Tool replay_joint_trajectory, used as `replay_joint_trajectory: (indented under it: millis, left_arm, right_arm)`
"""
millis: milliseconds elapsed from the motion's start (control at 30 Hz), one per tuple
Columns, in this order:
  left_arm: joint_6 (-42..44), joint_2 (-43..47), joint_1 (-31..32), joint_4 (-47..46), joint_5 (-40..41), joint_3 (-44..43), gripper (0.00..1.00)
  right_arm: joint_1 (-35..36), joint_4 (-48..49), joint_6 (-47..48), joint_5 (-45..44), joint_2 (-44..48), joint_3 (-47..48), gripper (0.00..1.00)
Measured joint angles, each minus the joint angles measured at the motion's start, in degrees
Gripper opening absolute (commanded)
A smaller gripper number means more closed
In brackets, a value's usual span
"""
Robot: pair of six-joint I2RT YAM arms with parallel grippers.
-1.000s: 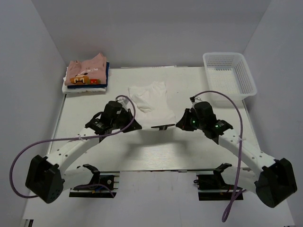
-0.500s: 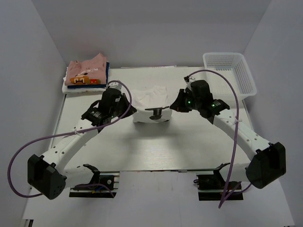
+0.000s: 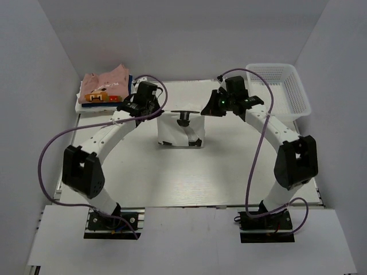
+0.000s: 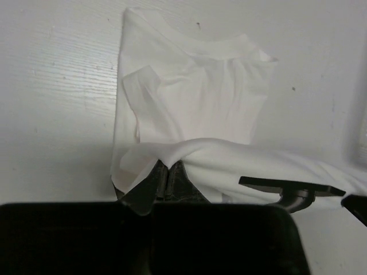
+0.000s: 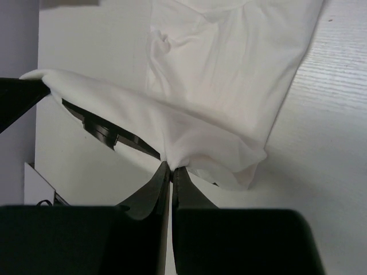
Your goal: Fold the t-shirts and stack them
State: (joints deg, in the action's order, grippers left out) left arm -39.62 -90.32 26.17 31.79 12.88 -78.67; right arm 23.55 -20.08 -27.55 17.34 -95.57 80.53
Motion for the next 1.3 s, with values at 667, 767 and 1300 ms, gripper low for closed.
replay_joint_trajectory:
  millis: [667,767,1300]
  left_arm:
    - [8.9,-35.4,-10.4,-2.5,-6.1,-25.7,1.00]
    - [11.1,-35.5,-11.3,-3.2,-7.3,-25.5,1.00]
    - [19.5,-31.9,-10.1,-6.8,-19.7,-12.1,0.67]
  right_arm:
    - [-5.3,-1.3,2.1,2.3,-38.0,33.7,0.90]
    - [-5.7,-0.8,2.2,0.5,-37.2,32.5,0.90]
    - [-5.4,5.3,3.9,-1.1,-21.2,8.2,0.90]
